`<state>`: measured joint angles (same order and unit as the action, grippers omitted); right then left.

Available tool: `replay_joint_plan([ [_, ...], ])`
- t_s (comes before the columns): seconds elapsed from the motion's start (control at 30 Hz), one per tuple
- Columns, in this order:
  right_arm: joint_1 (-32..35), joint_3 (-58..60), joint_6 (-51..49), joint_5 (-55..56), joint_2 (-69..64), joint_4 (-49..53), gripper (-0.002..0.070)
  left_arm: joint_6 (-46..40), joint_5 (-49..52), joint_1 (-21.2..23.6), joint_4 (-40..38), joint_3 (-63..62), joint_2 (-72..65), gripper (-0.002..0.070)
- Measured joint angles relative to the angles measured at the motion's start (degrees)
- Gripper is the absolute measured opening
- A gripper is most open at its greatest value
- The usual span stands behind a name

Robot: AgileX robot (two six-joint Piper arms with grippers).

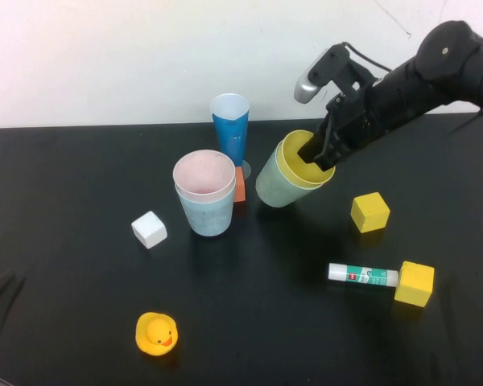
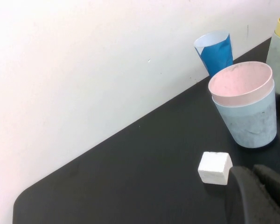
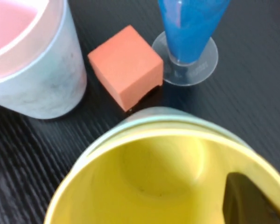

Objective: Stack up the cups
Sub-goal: Pick up the green cup, then place the green cup on the pink cup

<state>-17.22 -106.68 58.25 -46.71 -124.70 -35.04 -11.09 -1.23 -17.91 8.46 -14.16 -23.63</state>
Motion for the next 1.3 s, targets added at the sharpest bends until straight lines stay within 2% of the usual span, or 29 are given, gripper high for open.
replay_joint_plan([
  [0.17, 0.00, -6.79, -0.12, -5.90, 0.13, 0.11, 0.0037, 0.00, 0.00, 0.00, 0.00, 0.00, 0.00, -0.0001],
  [0.33, -0.80, -18.82, -3.46, -15.83, 2.27, 0.19, 0.0037, 0.00, 0.00, 0.00, 0.00, 0.00, 0.00, -0.0001],
  [0.47, -4.89, -25.38, -4.41, -17.36, 3.86, 1.66, 0.0036, 0.00, 0.00, 0.00, 0.00, 0.00, 0.00, -0.0001],
  [0.73, -16.43, -26.51, -5.60, -15.98, -0.03, 16.69, 0.0036, 0.00, 0.00, 0.00, 0.00, 0.00, 0.00, -0.0001],
  [1.07, -17.65, -26.40, -7.56, -13.16, -4.06, 21.14, 0.0036, 0.00, 0.00, 0.00, 0.00, 0.00, 0.00, -0.0001],
  [1.17, -17.65, -26.40, -8.42, -13.02, -4.06, 21.14, 0.0067, 0.00, 0.00, 0.00, -0.10, 0.00, 0.00, -0.0001],
  [1.3, -17.76, -26.40, -9.90, -13.02, -4.06, 20.94, 0.0187, 0.00, 0.00, 0.00, -0.10, 0.00, 0.00, -0.0001],
])
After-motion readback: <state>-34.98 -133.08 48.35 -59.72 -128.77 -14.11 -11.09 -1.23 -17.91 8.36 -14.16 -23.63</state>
